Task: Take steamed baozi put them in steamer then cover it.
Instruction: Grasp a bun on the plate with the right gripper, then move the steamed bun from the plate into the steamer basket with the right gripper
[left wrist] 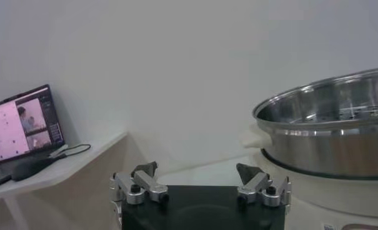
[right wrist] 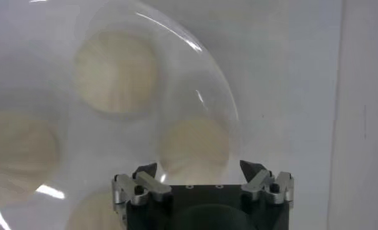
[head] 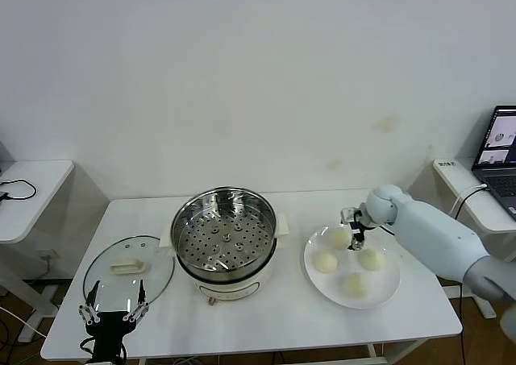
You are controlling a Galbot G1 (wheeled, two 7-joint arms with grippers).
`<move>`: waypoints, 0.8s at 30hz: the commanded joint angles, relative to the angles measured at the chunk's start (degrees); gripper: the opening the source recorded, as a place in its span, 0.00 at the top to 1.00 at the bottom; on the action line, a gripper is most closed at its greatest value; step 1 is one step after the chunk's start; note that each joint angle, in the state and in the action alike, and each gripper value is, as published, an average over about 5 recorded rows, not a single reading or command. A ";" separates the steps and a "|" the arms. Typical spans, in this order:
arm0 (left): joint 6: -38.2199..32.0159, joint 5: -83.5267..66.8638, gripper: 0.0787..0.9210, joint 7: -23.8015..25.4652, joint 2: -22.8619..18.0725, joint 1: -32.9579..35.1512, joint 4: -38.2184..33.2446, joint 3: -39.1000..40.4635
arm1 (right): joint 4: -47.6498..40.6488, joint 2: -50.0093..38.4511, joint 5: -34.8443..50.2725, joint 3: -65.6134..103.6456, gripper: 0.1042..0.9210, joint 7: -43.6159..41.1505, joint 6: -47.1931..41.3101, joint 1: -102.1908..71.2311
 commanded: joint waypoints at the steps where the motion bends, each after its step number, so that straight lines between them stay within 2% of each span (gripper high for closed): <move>1: -0.01 0.01 0.12 0.02 0.02 -0.03 0.03 -0.03 | -1.99 1.64 -0.56 -0.61 0.20 -0.14 0.09 0.27; 8: -0.04 0.00 0.12 -0.03 -0.01 0.11 -0.19 -0.06 | -1.25 0.99 -0.90 -0.27 0.34 -0.49 0.25 0.07; 11: -0.06 0.00 0.12 -0.08 -0.04 0.19 -0.31 -0.03 | -0.49 0.33 -0.72 -0.24 0.37 -0.83 0.55 0.44; 24: -0.21 -0.01 0.12 -0.20 -0.07 0.60 -0.81 0.23 | 13.25 -8.60 7.32 -3.43 0.37 -2.54 -0.61 7.56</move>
